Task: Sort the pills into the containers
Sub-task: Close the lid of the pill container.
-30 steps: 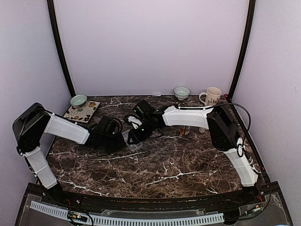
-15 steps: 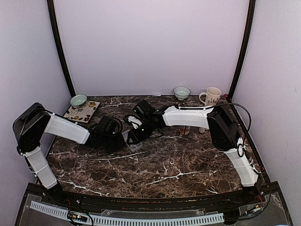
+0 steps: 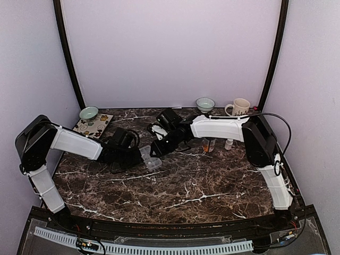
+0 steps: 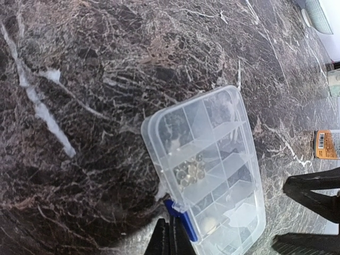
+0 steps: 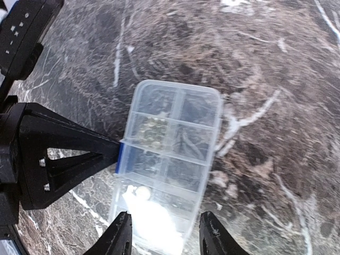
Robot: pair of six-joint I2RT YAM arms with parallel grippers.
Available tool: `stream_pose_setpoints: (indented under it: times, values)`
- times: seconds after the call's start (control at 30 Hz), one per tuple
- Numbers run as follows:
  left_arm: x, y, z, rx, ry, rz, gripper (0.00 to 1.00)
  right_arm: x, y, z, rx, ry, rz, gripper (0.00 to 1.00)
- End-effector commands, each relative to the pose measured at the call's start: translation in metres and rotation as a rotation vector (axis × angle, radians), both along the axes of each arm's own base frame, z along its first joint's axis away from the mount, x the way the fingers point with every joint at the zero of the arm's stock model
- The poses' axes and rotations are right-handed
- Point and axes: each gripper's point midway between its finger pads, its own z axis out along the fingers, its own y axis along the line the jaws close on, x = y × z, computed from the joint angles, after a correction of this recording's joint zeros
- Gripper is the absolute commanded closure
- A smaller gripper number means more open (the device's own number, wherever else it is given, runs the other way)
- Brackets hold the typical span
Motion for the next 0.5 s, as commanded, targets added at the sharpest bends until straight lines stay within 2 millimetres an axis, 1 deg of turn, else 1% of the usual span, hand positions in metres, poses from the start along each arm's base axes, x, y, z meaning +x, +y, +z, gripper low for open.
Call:
stream_pose_setpoints:
  times: [0.0,0.07,0.13,0.33,0.47]
  values:
    - [0.011,0.002,0.001,0.037,-0.005,-0.008,1.0,0.019,-0.012,0.027,0.036,-0.061,-0.073,0.59]
    - [0.013,0.002,-0.001,0.046,0.0,-0.013,1.0,0.024,-0.016,0.026,0.033,-0.064,-0.089,0.61]
    - [0.015,0.002,-0.002,0.043,0.002,-0.014,1.0,0.028,-0.02,0.02,0.022,-0.056,-0.099,0.64]
    - [0.022,-0.002,-0.005,0.045,0.008,-0.028,1.0,0.032,-0.027,-0.007,-0.026,-0.024,-0.114,0.74]
    - [0.026,-0.008,-0.005,0.039,0.006,-0.046,1.0,0.032,-0.029,-0.019,-0.038,-0.004,-0.114,0.78]
